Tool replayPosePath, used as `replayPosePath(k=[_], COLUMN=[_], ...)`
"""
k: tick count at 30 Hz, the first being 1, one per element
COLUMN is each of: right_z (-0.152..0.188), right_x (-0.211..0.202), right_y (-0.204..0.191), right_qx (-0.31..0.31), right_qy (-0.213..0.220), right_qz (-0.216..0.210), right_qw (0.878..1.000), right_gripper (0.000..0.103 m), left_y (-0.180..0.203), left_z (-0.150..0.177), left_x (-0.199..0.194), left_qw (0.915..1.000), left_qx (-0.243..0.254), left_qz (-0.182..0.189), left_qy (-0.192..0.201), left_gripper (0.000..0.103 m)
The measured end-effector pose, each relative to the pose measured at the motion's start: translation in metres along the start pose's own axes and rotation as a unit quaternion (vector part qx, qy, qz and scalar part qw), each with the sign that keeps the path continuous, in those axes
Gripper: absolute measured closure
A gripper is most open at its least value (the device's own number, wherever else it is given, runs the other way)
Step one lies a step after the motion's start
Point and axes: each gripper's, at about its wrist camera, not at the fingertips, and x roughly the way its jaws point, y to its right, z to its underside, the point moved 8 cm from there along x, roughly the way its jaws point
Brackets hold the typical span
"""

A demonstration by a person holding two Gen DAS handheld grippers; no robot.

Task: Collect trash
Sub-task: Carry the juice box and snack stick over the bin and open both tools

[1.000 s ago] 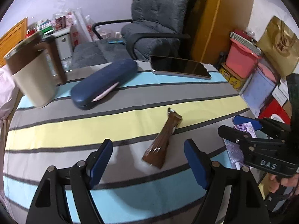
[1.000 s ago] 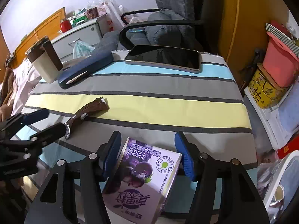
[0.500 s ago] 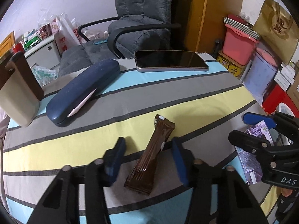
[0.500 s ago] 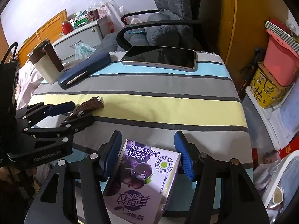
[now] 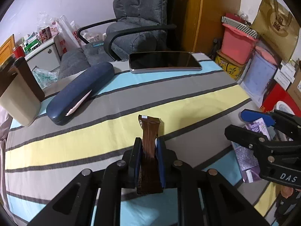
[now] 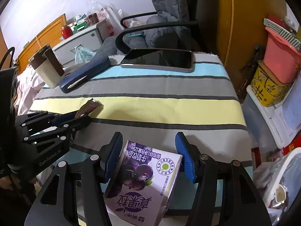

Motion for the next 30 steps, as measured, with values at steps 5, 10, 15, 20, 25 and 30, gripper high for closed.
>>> replayPosePath(k=[5, 10, 15, 20, 25, 30], right_z=[0.002, 0.005, 0.007, 0.009, 0.015, 0.021], right_x=[-0.010, -0.022, -0.039, -0.059, -0.080, -0.100], right_y=[0.000, 0.003, 0.007, 0.013, 0.026, 0.049], right_qx=[-0.003, 0.001, 0.006, 0.008, 0.014, 0.029], right_qy=[0.007, 0.015, 0.028, 0.042, 0.058, 0.072], right_qz=[-0.002, -0.003, -0.003, 0.001, 0.013, 0.029], right_qw=[1.000, 1.000, 1.000, 0.999, 0.998, 0.997], right_gripper=[0.045, 0.045, 0.046, 0.046, 0.046, 0.046], left_y=[0.010, 0.023, 0.039, 0.058, 0.081, 0.113], left_z=[0.003, 0.004, 0.005, 0.006, 0.005, 0.005], left_x=[-0.015, -0.037, -0.055, -0.073, -0.089, -0.100], left_qw=[0.9999, 0.9996, 0.9990, 0.9981, 0.9969, 0.9956], left_qx=[-0.005, -0.006, -0.003, 0.006, 0.017, 0.027], left_qz=[0.002, 0.010, 0.016, 0.021, 0.032, 0.046], left_qy=[0.011, 0.027, 0.042, 0.057, 0.070, 0.077], left_gripper=[0.086, 0.086, 0.086, 0.086, 0.086, 0.086])
